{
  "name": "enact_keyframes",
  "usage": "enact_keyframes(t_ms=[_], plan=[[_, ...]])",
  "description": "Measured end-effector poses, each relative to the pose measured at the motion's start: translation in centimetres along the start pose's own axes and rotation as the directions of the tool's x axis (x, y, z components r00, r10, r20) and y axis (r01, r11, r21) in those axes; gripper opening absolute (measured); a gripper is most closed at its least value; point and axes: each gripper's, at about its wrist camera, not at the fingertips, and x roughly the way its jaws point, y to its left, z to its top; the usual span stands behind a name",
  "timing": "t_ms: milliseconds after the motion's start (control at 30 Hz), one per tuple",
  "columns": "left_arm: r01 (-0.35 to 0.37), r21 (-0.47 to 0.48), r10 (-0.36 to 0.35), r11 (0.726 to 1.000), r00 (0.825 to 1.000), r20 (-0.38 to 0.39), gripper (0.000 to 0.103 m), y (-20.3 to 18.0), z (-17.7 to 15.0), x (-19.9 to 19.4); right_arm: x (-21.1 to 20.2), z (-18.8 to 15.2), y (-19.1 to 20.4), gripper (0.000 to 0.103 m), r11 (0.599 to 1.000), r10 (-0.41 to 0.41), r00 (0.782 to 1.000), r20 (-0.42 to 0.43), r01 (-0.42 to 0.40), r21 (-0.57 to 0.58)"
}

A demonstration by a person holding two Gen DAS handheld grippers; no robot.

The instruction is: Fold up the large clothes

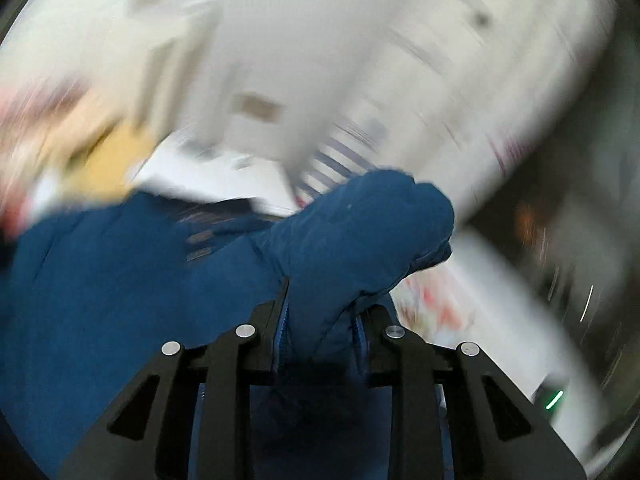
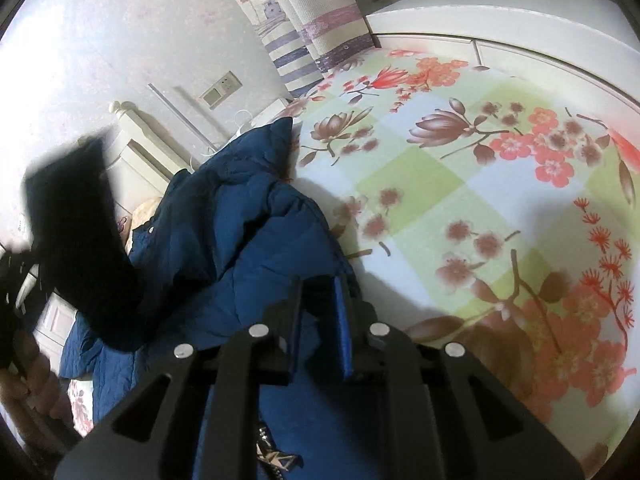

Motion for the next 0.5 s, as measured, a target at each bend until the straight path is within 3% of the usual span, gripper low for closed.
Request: enact_keyframes(t_ms=[33, 100, 167, 300, 500], plan=[[0.02, -0.097, -0.021, 0.995, 1.0, -0.007, 0.025, 3.3, 0.3, -0.9, 0.1, 0.1, 0.0, 0.016, 1.0, -0.001, 1.0, 0.0, 0.001, -0.001], [-0.031, -0.223, 0.025, 0.974, 0.999, -0.031, 0.033, 8.9, 0.0, -2.6, 0.1, 0.0, 0.1, 0.017, 1.0, -0.002, 1.0, 0.0, 0.002, -0.004], [-0.05, -0.287, 0.038, 0.957, 0.998, -0.048, 0.062, 12.6, -0.8, -3.9, 0.0, 0.0, 0.2, 0.017, 1.0, -0.003, 1.0, -0.001, 0.003, -0.008], [-0.017, -0.408, -0.027, 0.913, 0.994, -0.102, 0.062, 16.6, -2.3, -3.9, 0.1, 0.0, 0.2, 0.017, 1.0, -0.006, 1.0, -0.001, 0.006, -0.011], [0.023, -0.43, -0.05, 0.903, 0.997, -0.053, 0.062, 16.6, -2.6, -3.6, 0.2, 0.0, 0.2, 0.017, 1.0, -0.01, 1.0, -0.002, 0.01, -0.017]])
